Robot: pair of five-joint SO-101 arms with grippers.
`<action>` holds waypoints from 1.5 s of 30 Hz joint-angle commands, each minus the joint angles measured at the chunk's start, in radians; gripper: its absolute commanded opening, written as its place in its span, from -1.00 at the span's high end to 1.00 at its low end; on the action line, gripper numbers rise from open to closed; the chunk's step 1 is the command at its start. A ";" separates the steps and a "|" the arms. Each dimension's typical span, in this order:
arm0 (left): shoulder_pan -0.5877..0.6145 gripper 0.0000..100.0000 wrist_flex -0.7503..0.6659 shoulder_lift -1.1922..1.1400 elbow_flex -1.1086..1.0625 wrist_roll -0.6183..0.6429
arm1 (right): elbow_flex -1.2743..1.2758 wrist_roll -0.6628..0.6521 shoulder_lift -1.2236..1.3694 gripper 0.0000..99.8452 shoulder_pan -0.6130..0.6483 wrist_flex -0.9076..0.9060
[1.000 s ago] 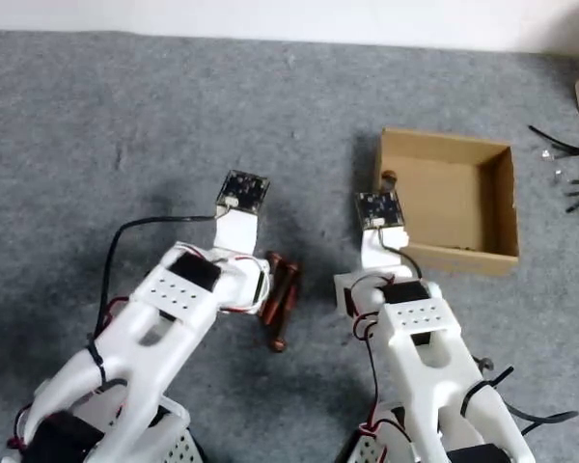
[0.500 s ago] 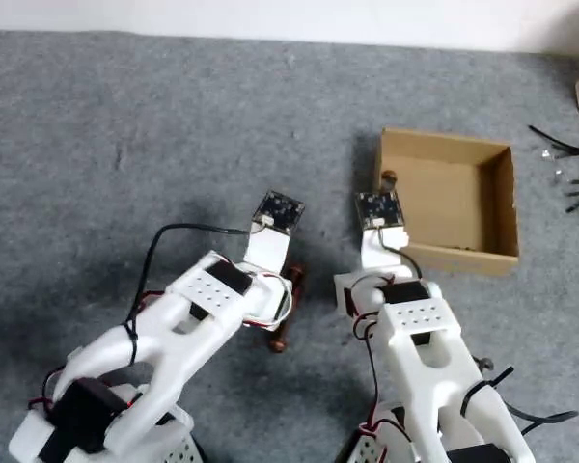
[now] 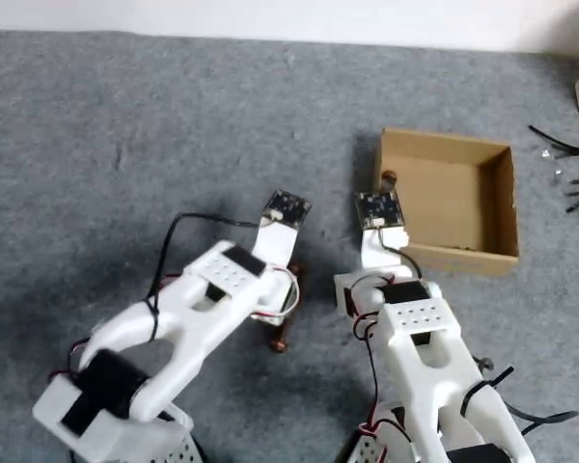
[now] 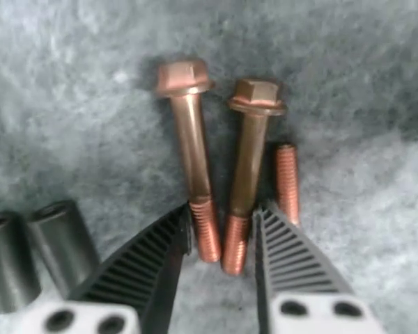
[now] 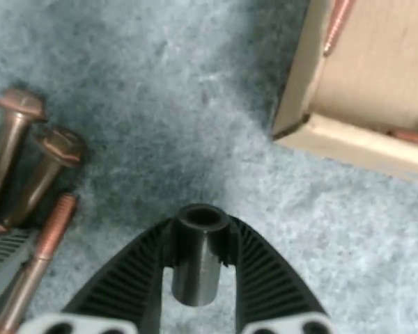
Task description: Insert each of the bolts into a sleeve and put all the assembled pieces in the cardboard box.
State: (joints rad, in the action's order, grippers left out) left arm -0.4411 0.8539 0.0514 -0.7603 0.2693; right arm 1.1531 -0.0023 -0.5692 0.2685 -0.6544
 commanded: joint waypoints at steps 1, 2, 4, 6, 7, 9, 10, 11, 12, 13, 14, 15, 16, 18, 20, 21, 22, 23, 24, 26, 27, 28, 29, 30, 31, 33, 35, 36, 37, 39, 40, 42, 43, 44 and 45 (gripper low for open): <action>0.027 0.72 0.068 -0.016 0.073 0.009 | -0.005 -0.012 0.001 0.99 -0.015 0.021; 0.025 0.72 0.064 -0.016 0.070 0.008 | -0.005 -0.012 0.001 0.99 -0.015 0.021; 0.031 0.72 0.055 -0.025 0.071 0.008 | -0.005 -0.012 0.001 0.99 -0.015 0.021; 0.033 0.74 0.049 -0.025 0.071 0.009 | -0.005 -0.012 0.001 0.99 -0.015 0.021; 0.033 0.78 0.049 -0.027 0.071 0.009 | -0.005 -0.012 0.001 0.99 -0.015 0.021; 0.033 0.95 0.049 -0.027 0.073 0.008 | -0.005 -0.012 0.001 0.99 -0.015 0.021; 0.033 1.00 0.046 -0.027 0.073 0.008 | -0.005 -0.012 0.001 0.99 -0.015 0.021; 0.033 0.97 0.044 -0.027 0.073 0.008 | -0.005 -0.012 0.001 0.99 -0.015 0.021; 0.033 0.95 0.046 -0.027 0.073 0.008 | -0.005 -0.012 0.001 0.99 -0.015 0.021; 0.033 0.97 0.049 -0.027 0.073 0.008 | -0.005 -0.012 0.001 0.99 -0.015 0.021; 0.031 0.99 0.049 -0.027 0.073 0.006 | -0.005 -0.012 0.001 0.99 -0.015 0.021; 0.028 0.99 0.051 -0.025 0.073 -0.008 | -0.005 -0.012 0.001 0.99 -0.015 0.021; 0.025 0.99 0.051 -0.018 0.070 -0.031 | -0.005 -0.012 0.001 0.99 -0.015 0.021; 0.024 0.99 0.068 -0.008 0.061 -0.060 | -0.005 -0.012 0.001 0.99 -0.015 0.021; 0.031 0.99 0.072 0.035 0.050 -0.058 | -0.005 -0.012 -0.001 0.99 -0.015 0.021; 0.033 0.99 0.072 0.068 0.033 -0.058 | -0.005 -0.012 -0.002 0.99 -0.015 0.021; 0.033 0.99 0.068 0.110 0.008 -0.061 | -0.005 -0.012 -0.002 0.99 -0.015 0.021; 0.033 0.99 0.066 0.159 -0.024 -0.064 | -0.005 -0.012 -0.002 0.99 -0.015 0.021; 0.033 0.99 0.066 0.219 -0.065 -0.064 | -0.005 -0.012 -0.002 0.99 -0.015 0.021; 0.033 0.99 0.051 0.338 -0.147 -0.066 | -0.005 -0.012 -0.002 0.99 -0.015 0.021; 0.033 0.99 0.021 0.407 -0.194 -0.066 | -0.005 -0.012 -0.002 0.99 -0.015 0.021; 0.033 0.99 -0.008 0.475 -0.243 -0.066 | -0.005 -0.012 -0.004 0.99 -0.015 0.021; 0.033 0.99 -0.037 0.545 -0.292 -0.068 | -0.005 -0.012 -0.004 0.99 -0.015 0.021; 0.033 0.99 -0.064 0.618 -0.340 -0.078 | -0.004 -0.012 -0.005 0.99 -0.015 0.021; 0.033 0.99 -0.084 0.687 -0.384 -0.103 | -0.004 -0.012 -0.005 0.99 -0.015 0.021; 0.033 0.99 -0.118 0.825 -0.469 -0.141 | -0.004 -0.012 -0.007 0.99 -0.015 0.021; 0.033 0.99 -0.147 0.952 -0.542 -0.161 | -0.004 -0.012 -0.007 0.99 -0.015 0.021; 0.033 0.99 -0.161 1.012 -0.579 -0.163 | -0.004 -0.012 -0.007 0.99 -0.015 0.021; 0.033 0.99 -0.173 1.067 -0.615 -0.163 | -0.004 -0.012 -0.007 0.99 -0.015 0.021; 0.033 0.99 -0.186 1.170 -0.671 -0.163 | -0.004 -0.012 -0.007 0.99 -0.015 0.021; 0.033 0.99 -0.186 1.216 -0.693 -0.163 | -0.004 -0.012 -0.007 0.99 -0.015 0.021; 0.033 0.99 -0.186 1.296 -0.728 -0.163 | -0.004 -0.012 -0.007 0.99 -0.015 0.021; 0.033 0.99 -0.186 1.337 -0.745 -0.163 | -0.004 -0.012 -0.007 0.99 -0.015 0.021; 0.033 0.99 -0.187 1.374 -0.763 -0.163 | -0.004 -0.012 -0.007 0.99 -0.015 0.021; 0.033 0.99 -0.189 1.409 -0.780 -0.163 | -0.004 -0.012 -0.007 0.99 -0.015 0.021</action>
State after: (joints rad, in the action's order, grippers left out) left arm -0.4212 0.6866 1.3495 -1.5198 0.1143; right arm 1.1531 -0.0023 -0.5692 0.2685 -0.6544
